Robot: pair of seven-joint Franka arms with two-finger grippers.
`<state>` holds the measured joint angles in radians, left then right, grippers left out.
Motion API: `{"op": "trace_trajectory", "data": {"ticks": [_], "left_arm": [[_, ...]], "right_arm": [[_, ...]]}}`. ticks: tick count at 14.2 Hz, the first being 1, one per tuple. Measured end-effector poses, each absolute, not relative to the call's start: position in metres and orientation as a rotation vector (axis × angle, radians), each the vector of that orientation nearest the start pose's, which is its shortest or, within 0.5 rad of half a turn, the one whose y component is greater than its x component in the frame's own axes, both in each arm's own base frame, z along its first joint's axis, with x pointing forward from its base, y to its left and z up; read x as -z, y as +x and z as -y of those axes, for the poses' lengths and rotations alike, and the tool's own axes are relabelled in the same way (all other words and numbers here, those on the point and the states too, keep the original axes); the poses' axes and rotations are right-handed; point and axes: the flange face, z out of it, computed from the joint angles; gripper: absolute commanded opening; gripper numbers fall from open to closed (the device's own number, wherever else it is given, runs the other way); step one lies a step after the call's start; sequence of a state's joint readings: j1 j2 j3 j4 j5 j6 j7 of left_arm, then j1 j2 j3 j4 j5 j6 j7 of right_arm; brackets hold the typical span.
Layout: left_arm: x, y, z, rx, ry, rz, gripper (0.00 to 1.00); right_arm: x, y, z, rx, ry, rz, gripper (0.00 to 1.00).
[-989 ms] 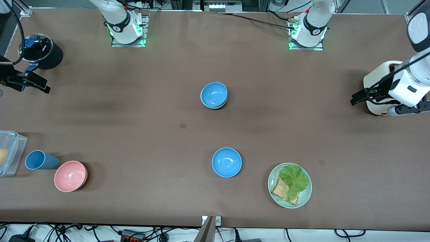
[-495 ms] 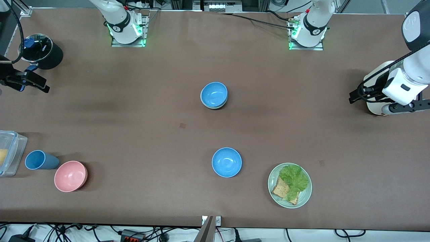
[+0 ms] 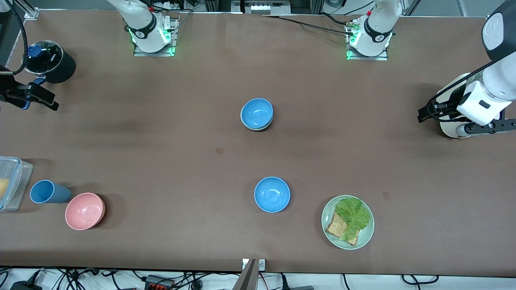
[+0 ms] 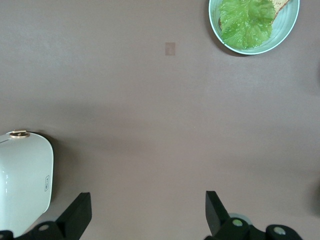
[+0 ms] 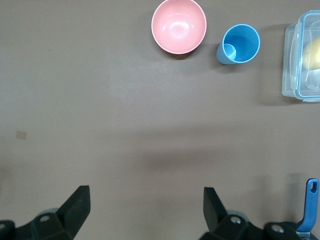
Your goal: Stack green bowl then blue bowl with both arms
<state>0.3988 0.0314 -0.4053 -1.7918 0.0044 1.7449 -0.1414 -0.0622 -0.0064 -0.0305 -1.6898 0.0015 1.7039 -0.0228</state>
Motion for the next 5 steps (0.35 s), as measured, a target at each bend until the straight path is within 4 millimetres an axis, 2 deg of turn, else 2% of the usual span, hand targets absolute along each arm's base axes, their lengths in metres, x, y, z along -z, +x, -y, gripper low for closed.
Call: {"op": "trace_trajectory", "data": {"ticks": [5], "left_arm": [[-0.5222, 0.5633, 0.0007, -0.129, -3.134, 0.208, 1.0]], "right_arm": [[-0.5832, 0.5591, 0.0519, 0.032, -3.139, -0.11, 1.0]]}}
